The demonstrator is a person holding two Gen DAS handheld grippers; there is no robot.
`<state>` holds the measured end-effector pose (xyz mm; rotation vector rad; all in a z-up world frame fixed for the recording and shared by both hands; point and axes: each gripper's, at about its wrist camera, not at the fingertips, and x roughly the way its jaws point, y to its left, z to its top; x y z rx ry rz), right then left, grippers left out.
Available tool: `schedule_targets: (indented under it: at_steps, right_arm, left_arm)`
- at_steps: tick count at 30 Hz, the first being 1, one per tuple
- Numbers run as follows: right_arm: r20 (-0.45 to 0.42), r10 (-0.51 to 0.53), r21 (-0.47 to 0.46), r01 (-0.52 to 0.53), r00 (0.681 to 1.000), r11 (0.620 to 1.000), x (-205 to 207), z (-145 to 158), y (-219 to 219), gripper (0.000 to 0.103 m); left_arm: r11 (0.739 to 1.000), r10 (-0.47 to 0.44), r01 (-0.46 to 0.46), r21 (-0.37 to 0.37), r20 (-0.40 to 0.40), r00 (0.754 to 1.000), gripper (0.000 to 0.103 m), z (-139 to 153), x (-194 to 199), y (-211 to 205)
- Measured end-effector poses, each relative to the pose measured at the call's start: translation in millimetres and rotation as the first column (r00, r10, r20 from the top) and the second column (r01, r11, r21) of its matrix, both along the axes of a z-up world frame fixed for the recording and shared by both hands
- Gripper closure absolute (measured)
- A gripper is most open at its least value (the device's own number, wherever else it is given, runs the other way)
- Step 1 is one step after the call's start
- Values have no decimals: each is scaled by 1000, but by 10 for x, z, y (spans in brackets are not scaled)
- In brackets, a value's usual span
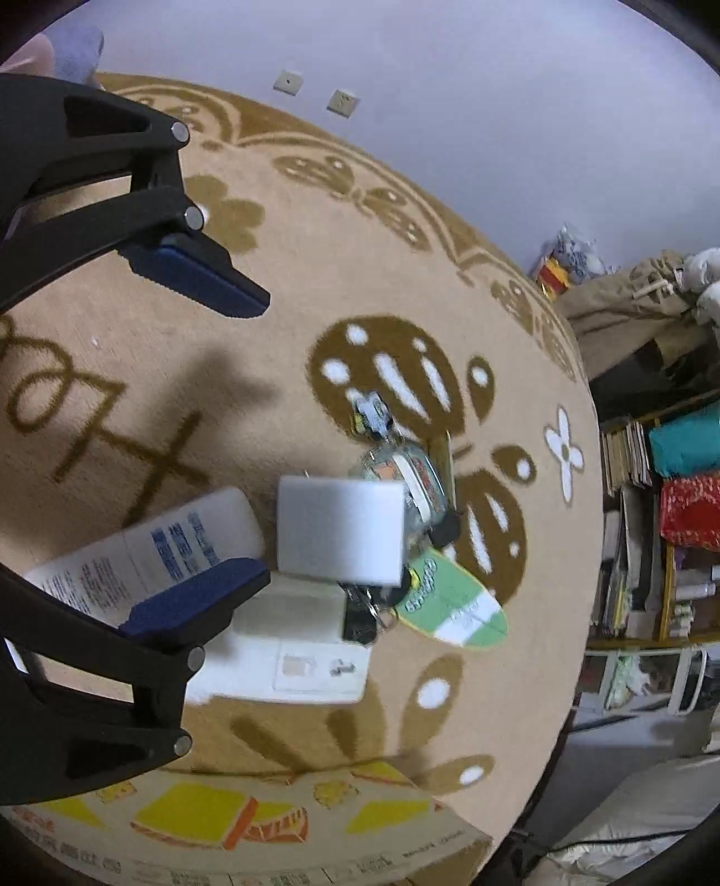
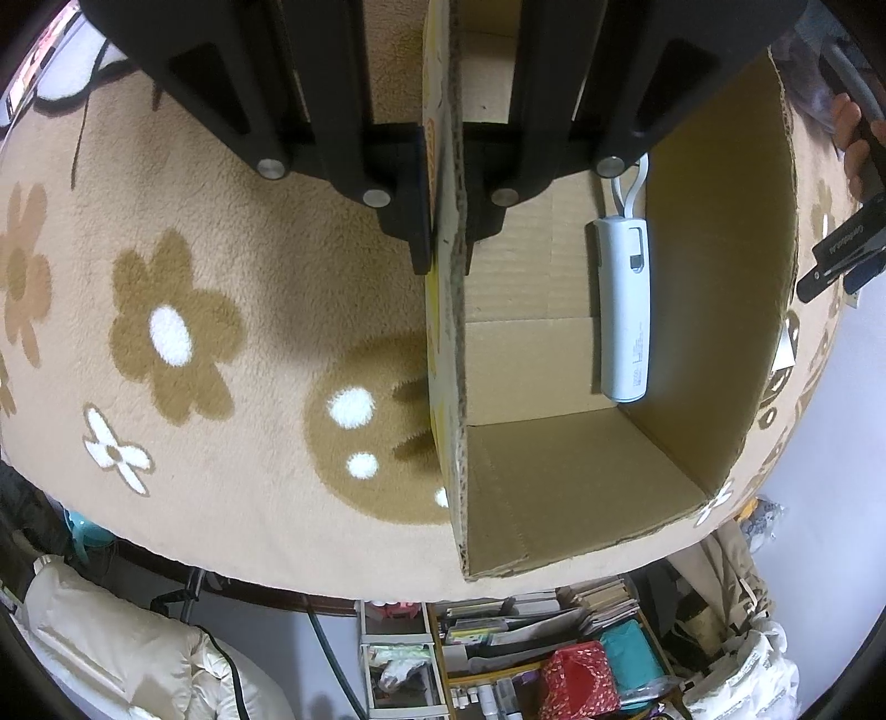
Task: Organize rigid objects
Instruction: 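Move the left tool back to the items and grasp the white charger, then carry the white charger with the left tool over the box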
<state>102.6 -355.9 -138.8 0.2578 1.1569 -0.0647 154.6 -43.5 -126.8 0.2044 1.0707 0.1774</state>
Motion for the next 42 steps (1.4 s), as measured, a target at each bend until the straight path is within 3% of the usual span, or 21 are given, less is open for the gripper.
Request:
schedule_targets:
  at_steps: [10, 14, 18, 25, 31, 33, 36, 42]
  right_arm:
    - [0, 0, -1, 0, 1000, 1000, 0, -2, 3, 95]
    - [-4, 4, -6, -4, 1000, 1000, 6, -4, 13, 95]
    - [-5, 3, 0, -3, 1000, 1000, 8, -2, 18, 95]
    - [-5, 2, 3, -2, 1000, 1000, 10, -3, 17, 95]
    - [-5, 0, 4, 0, 1000, 1000, 9, -4, 14, 95]
    - [-5, 0, 4, 0, 1000, 1000, 9, -6, 15, 95]
    - [-5, 0, 4, 0, 1000, 1000, 8, -7, 14, 95]
    - [-4, -2, 7, 2, 1000, 1000, 11, 3, 9, 95]
  left_arm:
    - [998, -68, 67, 4, 5, 998, 15, -5, 85, -225]
    - [997, -75, 74, -38, -16, 997, 17, -50, 144, -254]
    - [994, -101, 100, -42, -25, 995, 25, -120, 185, -343]
    - [990, -88, 80, -113, -63, 994, 61, -328, 289, -399]
    - [995, -81, 79, -67, -35, 996, 67, -361, 294, -483]
    - [991, -97, 94, -97, -35, 995, 82, -360, 278, -502]
    - [993, -94, 90, -74, -52, 994, 82, -374, 267, -565]
    - [992, -80, 77, -101, -33, 996, 82, -228, 197, -536]
